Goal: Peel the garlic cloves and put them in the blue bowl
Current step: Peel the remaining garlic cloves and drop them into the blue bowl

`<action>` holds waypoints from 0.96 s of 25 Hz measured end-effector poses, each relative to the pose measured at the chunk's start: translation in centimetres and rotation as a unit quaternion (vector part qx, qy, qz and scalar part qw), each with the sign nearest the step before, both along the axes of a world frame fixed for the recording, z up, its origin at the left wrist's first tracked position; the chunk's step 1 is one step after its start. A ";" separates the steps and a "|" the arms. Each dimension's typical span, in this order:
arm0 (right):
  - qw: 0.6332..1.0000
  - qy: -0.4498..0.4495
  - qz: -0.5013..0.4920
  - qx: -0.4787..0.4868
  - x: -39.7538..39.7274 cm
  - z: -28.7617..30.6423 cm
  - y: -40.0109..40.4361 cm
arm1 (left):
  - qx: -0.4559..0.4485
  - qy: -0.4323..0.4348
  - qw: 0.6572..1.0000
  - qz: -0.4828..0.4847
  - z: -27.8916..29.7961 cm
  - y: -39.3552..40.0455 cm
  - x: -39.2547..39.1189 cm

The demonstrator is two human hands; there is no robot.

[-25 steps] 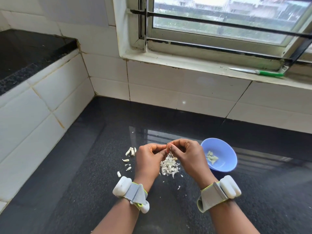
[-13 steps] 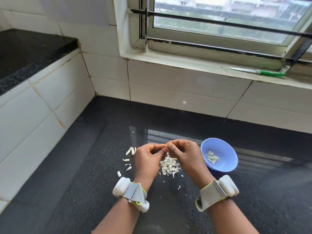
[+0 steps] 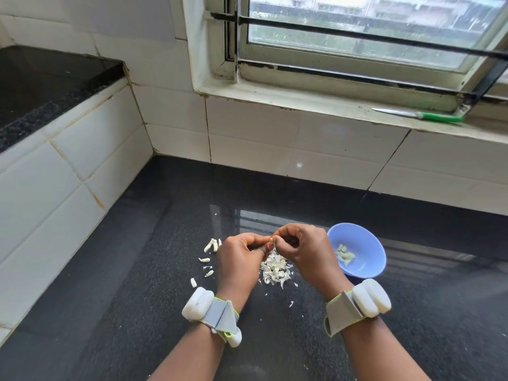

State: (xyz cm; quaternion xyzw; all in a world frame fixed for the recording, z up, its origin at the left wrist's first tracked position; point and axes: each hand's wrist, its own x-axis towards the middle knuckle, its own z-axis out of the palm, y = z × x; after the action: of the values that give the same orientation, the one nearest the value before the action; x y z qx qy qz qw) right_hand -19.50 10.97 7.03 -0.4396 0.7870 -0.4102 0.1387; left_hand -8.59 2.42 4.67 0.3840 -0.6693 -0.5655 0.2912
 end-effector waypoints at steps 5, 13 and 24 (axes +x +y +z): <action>0.999 -0.041 -0.012 0.020 0.0 -0.2 -0.2 | -0.004 0.010 1.000 -0.011 -0.1 -0.2 0.1; 0.978 -0.183 -0.097 0.013 0.1 -2.8 0.1 | 0.202 0.150 0.968 0.015 0.8 0.6 0.1; 0.970 -0.222 -0.082 -0.052 0.7 -1.5 0.2 | 0.310 0.171 0.934 0.043 1.0 0.6 -0.4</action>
State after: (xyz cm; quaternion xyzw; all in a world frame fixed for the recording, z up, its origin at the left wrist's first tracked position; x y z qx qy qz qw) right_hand -18.84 11.21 5.48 -0.2779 0.7478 -0.5475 0.2525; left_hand -8.95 2.97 5.67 0.3808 -0.3838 -0.7888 0.2923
